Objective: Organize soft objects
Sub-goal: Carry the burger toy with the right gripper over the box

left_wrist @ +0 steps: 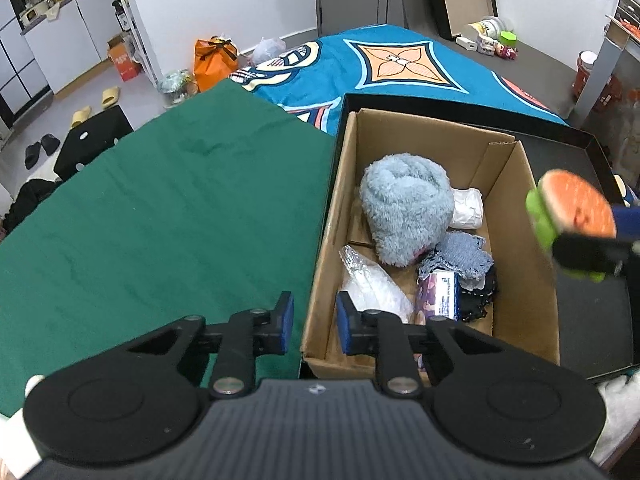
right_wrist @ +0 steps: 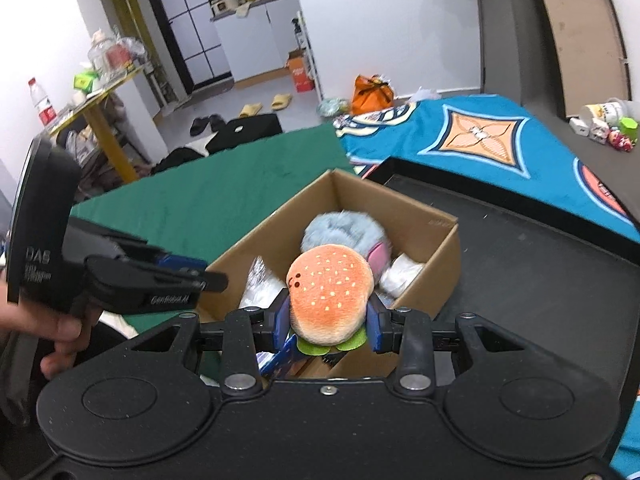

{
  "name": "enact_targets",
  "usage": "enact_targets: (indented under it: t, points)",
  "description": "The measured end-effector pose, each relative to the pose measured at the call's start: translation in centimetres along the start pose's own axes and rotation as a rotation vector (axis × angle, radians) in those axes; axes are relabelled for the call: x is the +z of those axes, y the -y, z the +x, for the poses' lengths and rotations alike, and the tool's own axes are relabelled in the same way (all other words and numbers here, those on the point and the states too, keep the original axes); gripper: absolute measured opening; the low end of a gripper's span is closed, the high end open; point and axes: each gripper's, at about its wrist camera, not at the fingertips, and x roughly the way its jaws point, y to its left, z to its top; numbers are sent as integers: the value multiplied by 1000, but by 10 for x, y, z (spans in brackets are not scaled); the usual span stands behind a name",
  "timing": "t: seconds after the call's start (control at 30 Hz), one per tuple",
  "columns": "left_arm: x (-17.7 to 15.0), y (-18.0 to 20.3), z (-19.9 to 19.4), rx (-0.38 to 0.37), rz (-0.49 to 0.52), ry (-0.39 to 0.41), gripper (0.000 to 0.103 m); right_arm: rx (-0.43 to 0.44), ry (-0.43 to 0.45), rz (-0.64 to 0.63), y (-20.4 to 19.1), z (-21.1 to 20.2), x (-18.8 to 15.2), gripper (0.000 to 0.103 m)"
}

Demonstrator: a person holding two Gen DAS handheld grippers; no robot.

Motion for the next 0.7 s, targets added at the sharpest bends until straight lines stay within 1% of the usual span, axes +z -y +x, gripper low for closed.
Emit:
enact_targets:
  t: [0.07, 0.1, 0.13, 0.2, 0.47, 0.7]
  points:
    - [0, -2, 3, -8, -9, -9, 15, -1, -17, 2, -3, 4, -3, 39]
    - [-1, -2, 4, -9, -12, -14, 10, 3, -28, 4, -5, 6, -4, 44]
    - [-1, -3, 5, -9, -14, -17, 10, 3, -38, 11, -6, 8, -6, 50]
    - [-1, -3, 5, -8, -11, -13, 10, 7, -61, 22, -6, 12, -8, 55]
    - [-3, -5, 6, -23, -15, -2, 9, -5, -49, 69, -4, 12, -12, 56]
    - [-4, -6, 4, -38, -11, 0, 9, -33, -6, 121, -1, 5, -15, 56]
